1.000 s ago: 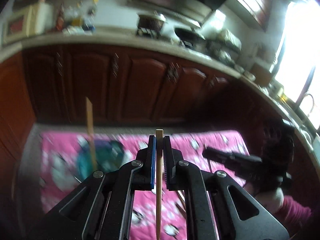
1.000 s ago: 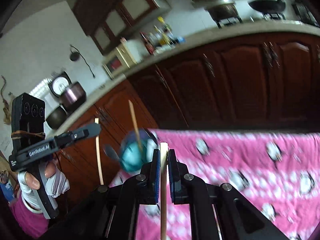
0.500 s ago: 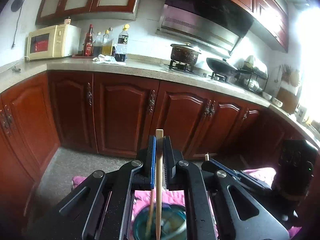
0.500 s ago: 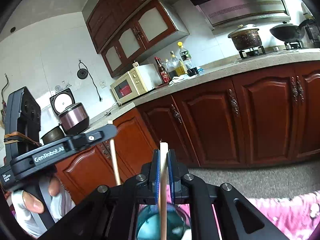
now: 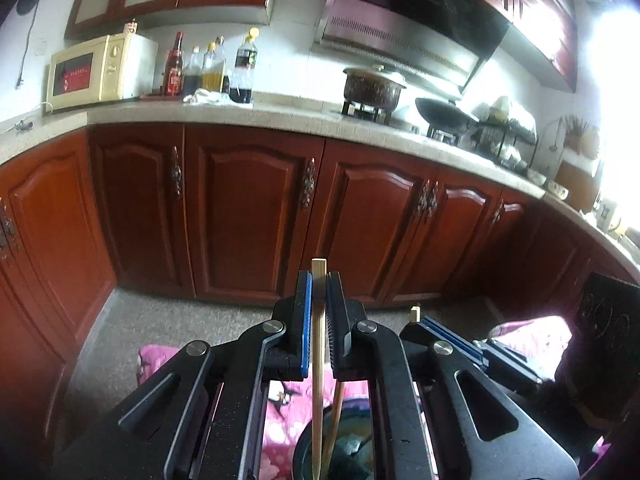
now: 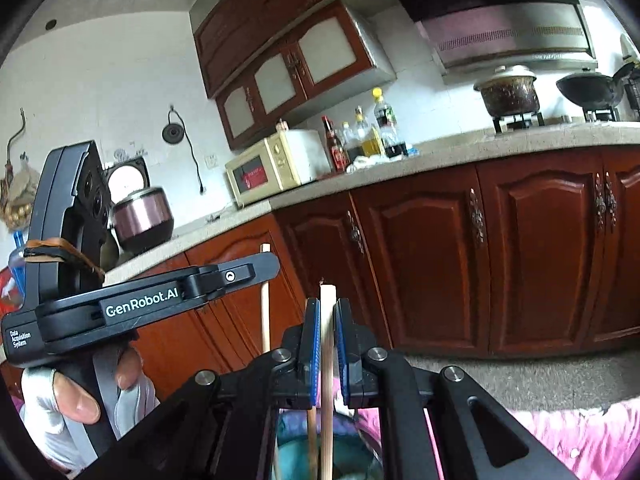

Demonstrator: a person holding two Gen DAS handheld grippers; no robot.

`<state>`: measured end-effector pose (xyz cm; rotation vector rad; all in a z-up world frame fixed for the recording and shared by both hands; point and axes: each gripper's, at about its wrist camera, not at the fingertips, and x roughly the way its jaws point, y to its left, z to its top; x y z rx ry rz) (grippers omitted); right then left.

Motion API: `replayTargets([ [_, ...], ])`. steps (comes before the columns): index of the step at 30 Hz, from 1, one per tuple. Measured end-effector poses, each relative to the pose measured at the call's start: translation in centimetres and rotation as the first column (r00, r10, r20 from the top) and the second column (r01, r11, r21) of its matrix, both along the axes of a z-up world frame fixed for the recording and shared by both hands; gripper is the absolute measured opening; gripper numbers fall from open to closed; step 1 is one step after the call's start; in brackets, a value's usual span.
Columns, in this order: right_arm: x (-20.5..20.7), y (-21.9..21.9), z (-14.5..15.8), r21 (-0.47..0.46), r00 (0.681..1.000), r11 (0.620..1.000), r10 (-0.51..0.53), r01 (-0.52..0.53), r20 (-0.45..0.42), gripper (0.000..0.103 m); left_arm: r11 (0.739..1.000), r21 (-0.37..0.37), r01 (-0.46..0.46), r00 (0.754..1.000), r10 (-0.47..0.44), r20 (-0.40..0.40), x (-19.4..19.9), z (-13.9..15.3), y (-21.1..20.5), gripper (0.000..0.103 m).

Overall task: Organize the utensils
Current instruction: 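Carry the chopstick into the floral holder and open the left gripper, then move the left gripper back over the fork and spoon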

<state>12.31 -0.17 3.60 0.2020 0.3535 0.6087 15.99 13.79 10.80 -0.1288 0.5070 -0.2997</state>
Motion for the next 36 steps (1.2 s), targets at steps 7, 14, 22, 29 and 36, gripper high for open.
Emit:
replayTargets([
  [7, -0.9, -1.8, -1.4, -0.063, 0.992, 0.997, 0.040, -0.048, -0.121, 0.007, 0.999, 0.034, 0.002, 0.995, 0.002, -0.103, -0.8, -2.0, -0.5, 0.006],
  [14, -1.7, -2.8, -2.1, -0.137, 0.977, 0.989, 0.032, -0.061, -0.209, 0.032, 0.999, 0.039, -0.030, 0.986, 0.036, -0.165, -1.9, -2.6, -0.4, 0.031],
  [22, -2.8, -2.6, -1.9, -0.183, 0.973, 0.981, 0.018, -0.061, -0.231, 0.037, 0.997, 0.048, -0.053, 0.985, 0.061, -0.159, -3.9, -1.4, 0.1, 0.048],
  [29, -4.1, -2.6, -1.0, -0.237, 0.974, 0.970, -0.008, -0.047, -0.226, 0.044, 0.996, 0.022, -0.085, 0.986, 0.088, -0.140, -5.7, 0.3, 1.6, 0.066],
  [36, -5.4, -4.5, -0.8, -0.213, 0.961, 0.976, -0.024, -0.036, -0.274, 0.046, 0.993, 0.062, -0.098, 0.986, 0.106, -0.131, -8.3, 1.8, 1.3, 0.066],
])
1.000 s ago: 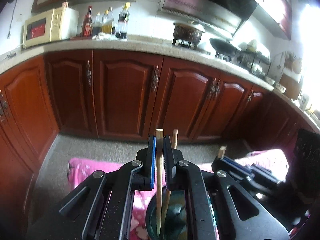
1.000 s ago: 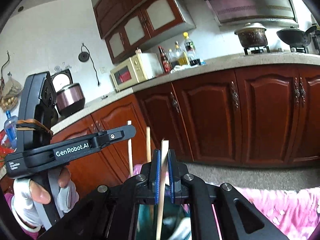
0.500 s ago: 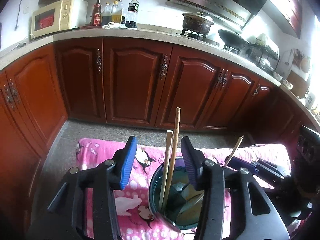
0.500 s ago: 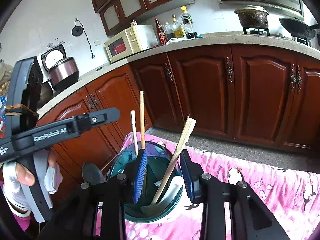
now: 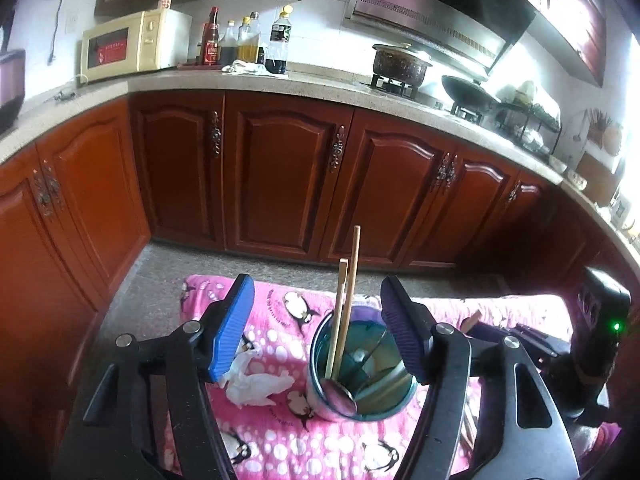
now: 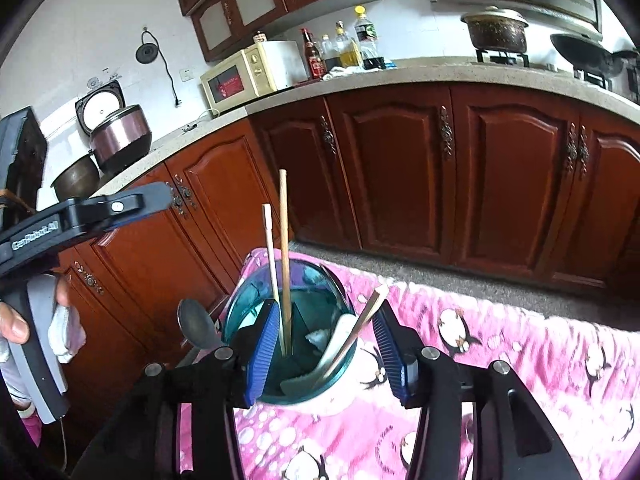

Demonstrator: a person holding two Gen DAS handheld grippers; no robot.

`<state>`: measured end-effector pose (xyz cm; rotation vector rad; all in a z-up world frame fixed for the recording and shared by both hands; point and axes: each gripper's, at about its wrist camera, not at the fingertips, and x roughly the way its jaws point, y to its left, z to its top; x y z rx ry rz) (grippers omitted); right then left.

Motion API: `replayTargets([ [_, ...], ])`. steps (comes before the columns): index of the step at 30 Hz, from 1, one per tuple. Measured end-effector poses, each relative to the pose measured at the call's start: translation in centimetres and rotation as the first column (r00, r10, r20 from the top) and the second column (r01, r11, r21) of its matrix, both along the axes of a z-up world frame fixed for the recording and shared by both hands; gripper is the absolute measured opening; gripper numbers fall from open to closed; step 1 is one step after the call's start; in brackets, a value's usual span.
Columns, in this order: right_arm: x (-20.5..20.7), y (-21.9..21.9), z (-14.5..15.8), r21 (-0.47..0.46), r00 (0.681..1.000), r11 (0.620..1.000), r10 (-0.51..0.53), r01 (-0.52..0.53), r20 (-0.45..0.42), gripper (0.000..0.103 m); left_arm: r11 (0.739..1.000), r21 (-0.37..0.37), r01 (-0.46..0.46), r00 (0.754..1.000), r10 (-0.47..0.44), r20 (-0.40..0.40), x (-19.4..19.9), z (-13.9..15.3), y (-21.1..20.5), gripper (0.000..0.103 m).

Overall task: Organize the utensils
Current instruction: 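Move the left gripper back over the fork and spoon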

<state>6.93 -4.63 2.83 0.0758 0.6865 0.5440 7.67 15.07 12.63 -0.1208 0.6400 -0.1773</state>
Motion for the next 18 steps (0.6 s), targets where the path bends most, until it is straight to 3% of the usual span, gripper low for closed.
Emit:
replayTargets([
  [9, -3.5, -3.6, 0.3, -0.006, 0.997, 0.998, -0.058, 0.058, -0.047, 0.047, 0.998, 0.067, -0.016, 1.000, 0.018, -0.022, -3.5, 0.2, -2.5, 0.066],
  [18, -7.6, -8.5, 0.1, -0.058, 0.979, 0.983, -0.178, 0.173, -0.096, 0.050, 0.993, 0.107, 0.042, 0.999, -0.038, -0.038, -6.8, -0.2, -7.7, 0.066],
])
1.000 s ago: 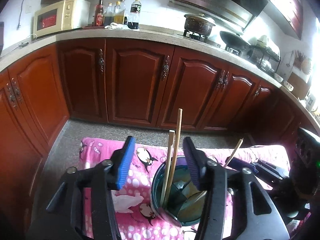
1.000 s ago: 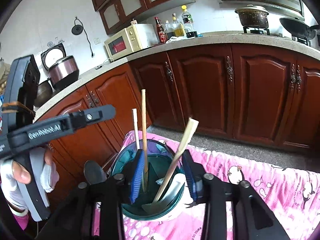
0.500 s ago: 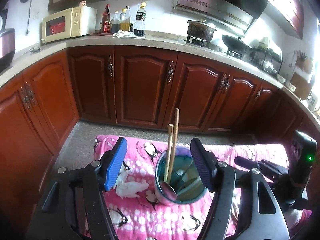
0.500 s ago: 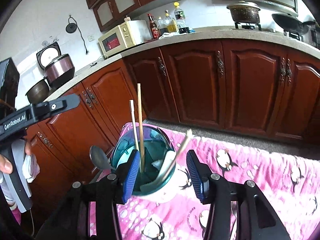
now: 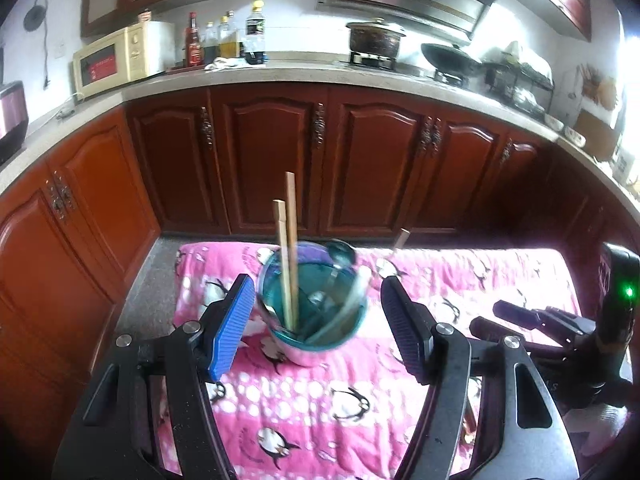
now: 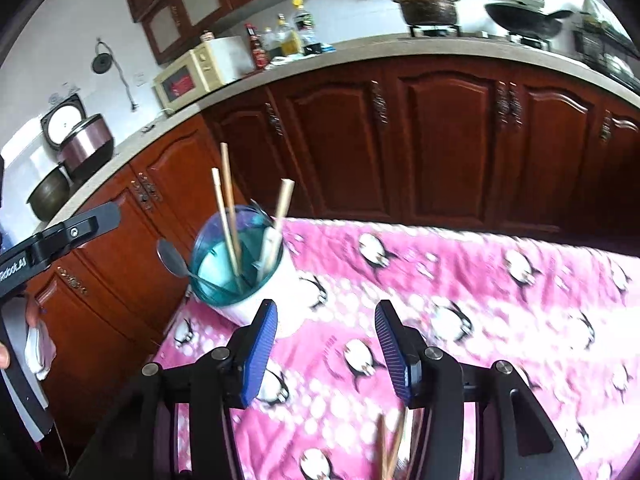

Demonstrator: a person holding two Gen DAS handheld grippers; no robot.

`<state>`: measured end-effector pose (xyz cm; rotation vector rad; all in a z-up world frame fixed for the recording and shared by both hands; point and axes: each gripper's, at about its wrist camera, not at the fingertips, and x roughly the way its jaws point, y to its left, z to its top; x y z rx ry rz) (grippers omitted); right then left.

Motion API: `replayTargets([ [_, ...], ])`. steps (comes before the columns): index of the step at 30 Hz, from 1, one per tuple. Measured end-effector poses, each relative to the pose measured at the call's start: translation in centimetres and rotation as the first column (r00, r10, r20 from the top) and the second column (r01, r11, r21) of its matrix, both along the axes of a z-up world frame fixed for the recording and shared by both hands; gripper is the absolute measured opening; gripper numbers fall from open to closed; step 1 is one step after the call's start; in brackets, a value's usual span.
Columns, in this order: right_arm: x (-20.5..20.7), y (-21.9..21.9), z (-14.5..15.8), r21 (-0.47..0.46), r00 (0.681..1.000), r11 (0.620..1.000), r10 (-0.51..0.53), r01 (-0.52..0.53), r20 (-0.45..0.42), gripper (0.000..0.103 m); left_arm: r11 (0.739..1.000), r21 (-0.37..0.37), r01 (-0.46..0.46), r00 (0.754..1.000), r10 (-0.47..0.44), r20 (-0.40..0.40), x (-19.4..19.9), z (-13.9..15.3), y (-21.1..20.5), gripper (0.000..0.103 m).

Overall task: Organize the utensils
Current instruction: 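Move the left gripper back over the fork and spoon, then grasp the silver fork with the right gripper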

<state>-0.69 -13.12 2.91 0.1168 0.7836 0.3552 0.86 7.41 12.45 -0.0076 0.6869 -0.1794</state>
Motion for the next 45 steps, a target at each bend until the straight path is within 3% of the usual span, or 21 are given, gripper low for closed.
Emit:
replayTargets([
  [14, -5.2, -8.0, 0.3, -0.078, 0.980, 0.977, -0.199, 0.196, -0.024, 0.060, 0.987, -0.075, 0.144, 0.987, -0.149, -0.063, -1.9, -2.1, -8.8, 0.066],
  [24, -5.8, -11.5, -1.5, -0.115, 0.958, 0.956, -0.278, 0.269, -0.070, 0.061, 0.976, -0.076, 0.203, 0.964, -0.213, -0.161, -1.6, -6.1, -13.6, 0.066],
  [37, -3.4, -13.2, -6.5, -0.154, 0.927, 0.942, -0.325, 0.299, -0.188, 0.062, 0.987, -0.042, 0.153, 0.954, -0.158, -0.255, 0.6, -11.2, -13.9, 0.066],
  [45, -2.8, -12.9, -8.0, -0.165, 0.922, 0.939, -0.331, 0.301, -0.201, 0.062, 0.992, -0.002, 0.123, 0.961, -0.120, -0.249, 1.3, -12.7, -13.8, 0.066],
])
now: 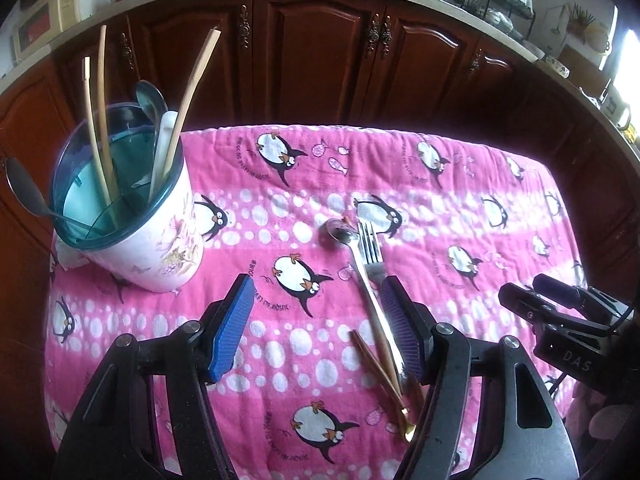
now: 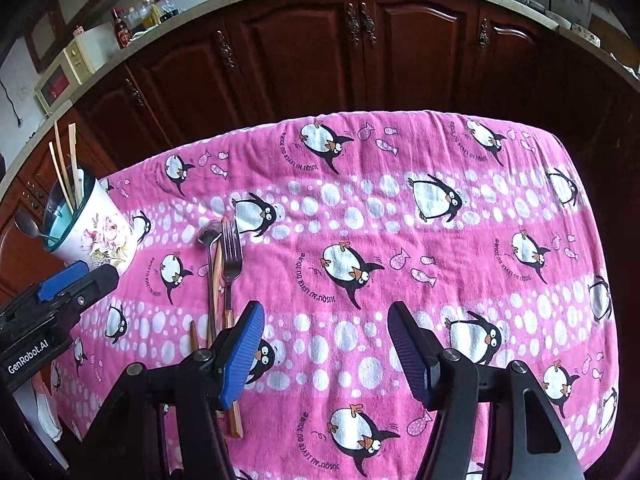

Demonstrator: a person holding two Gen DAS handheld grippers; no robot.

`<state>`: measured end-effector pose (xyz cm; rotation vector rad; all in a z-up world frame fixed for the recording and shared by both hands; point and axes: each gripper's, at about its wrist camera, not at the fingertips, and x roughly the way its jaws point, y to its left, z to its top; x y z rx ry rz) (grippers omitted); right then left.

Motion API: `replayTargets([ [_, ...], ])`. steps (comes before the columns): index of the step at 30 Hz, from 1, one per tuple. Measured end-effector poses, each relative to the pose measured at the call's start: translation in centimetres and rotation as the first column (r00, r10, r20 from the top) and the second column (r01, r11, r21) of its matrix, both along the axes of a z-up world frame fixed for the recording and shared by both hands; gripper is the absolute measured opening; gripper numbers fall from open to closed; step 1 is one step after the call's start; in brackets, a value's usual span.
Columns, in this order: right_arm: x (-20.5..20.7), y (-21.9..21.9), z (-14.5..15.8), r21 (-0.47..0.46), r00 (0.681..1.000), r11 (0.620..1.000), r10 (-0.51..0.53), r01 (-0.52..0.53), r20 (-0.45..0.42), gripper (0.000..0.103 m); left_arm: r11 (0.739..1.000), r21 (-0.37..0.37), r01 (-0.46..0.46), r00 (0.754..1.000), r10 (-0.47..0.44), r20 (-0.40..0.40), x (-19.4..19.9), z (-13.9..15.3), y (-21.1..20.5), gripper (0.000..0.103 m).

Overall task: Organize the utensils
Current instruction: 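Grasp the silver fork with the right gripper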

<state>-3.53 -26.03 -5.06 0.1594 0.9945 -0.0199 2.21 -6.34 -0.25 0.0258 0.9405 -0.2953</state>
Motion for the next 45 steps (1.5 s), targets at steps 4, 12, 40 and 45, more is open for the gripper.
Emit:
replayTargets([
  [4, 0.5, 0.3, -0.7, 0.010, 1.000, 1.000, 0.007, -0.007, -0.011, 0.062, 1.000, 0.019, -0.007, 1.000, 0.007, 0.011, 0.4, -0.4, 0.0, 0.066],
  [12, 2.0, 1.7, -2.0, 0.043, 0.998, 0.997, 0.065, -0.064, -0.027, 0.062, 1.000, 0.011, -0.017, 1.000, 0.017, -0.014, 1.5, -1.5, 0.2, 0.066],
  [40, 13.5, 5.6, -7.7, 0.308, 0.926, 0.878, 0.376, -0.365, 0.026, 0.010, 0.983, -0.171, -0.070, 0.982, 0.038, -0.183, 5.5, -5.3, 2.2, 0.066],
  [45, 11.9, 3.3, -6.4, 0.293, 0.932, 0.886, 0.355, -0.360, 0.072, 0.002, 0.975, -0.204, -0.092, 0.976, 0.048, -0.212, 6.5, -5.8, 1.4, 0.066],
])
